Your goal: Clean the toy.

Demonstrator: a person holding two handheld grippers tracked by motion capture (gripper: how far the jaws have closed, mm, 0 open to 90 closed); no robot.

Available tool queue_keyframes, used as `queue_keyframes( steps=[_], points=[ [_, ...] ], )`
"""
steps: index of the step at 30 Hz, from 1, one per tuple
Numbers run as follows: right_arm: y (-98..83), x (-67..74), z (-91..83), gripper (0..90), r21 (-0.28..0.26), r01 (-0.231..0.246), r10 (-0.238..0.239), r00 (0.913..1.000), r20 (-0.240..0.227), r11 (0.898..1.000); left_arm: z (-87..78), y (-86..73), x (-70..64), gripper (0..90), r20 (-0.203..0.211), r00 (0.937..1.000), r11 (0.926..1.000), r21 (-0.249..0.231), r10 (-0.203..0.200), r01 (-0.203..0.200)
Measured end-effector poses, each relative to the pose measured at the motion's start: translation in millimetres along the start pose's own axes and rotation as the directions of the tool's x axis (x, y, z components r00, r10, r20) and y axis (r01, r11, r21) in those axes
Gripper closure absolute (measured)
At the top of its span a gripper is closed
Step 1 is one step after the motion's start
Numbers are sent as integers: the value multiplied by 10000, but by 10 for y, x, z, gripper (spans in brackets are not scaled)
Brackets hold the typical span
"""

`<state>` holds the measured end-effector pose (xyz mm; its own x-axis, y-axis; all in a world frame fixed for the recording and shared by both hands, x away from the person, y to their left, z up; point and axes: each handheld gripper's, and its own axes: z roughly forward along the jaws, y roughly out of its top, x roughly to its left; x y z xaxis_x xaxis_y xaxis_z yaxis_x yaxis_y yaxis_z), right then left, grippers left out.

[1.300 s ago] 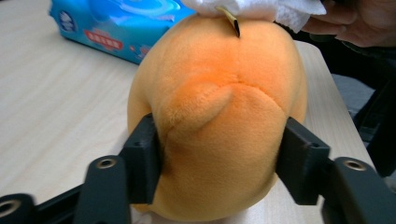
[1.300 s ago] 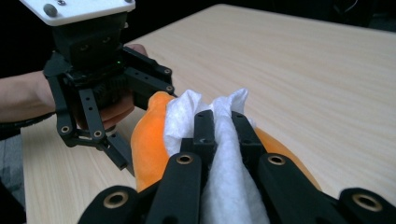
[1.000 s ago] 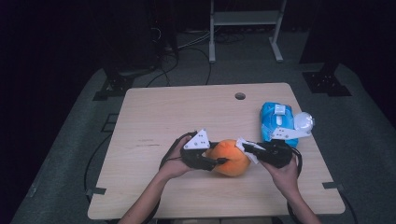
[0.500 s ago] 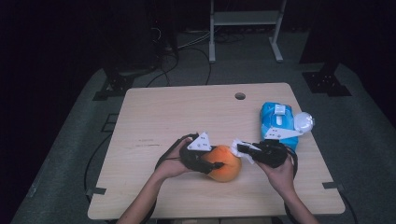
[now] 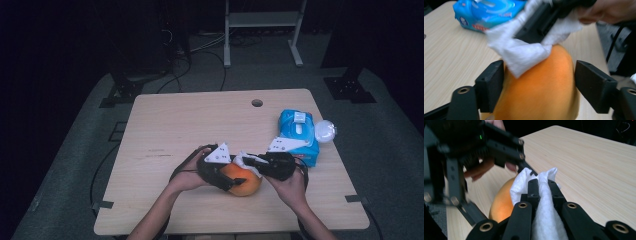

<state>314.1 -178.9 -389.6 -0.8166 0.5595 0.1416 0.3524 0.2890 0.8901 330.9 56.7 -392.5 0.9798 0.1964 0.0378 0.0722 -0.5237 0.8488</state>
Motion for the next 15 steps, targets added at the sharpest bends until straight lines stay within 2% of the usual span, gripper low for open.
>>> queue_keyframes(
  steps=[3,4,7,9,13,15],
  points=[
    [-37,-24,-67,825,42,11,-11,9999,99,10000,-78,-54,62,200,81,9999,9998,-170,-102,103],
    [-53,-40,-101,824,27,18,-18,9998,179,10000,-98,-88,95,196,118,9996,9993,-275,-257,260],
    [-123,-113,-204,824,-105,-293,295,9994,173,9995,-92,-220,201,191,537,9947,9930,-746,-877,916],
    [-167,-150,-254,824,-169,-501,504,9986,152,9986,-11,-315,248,191,894,9909,9912,-766,-1009,1079],
    [-201,-181,-287,824,-227,-587,590,9982,121,9980,111,-394,258,156,1528,9827,9873,-1021,-1051,1215],
    [-206,-202,-282,824,-270,-675,677,9977,62,9974,172,-414,245,132,1700,9810,9879,-1067,-936,1128]
  ],
)
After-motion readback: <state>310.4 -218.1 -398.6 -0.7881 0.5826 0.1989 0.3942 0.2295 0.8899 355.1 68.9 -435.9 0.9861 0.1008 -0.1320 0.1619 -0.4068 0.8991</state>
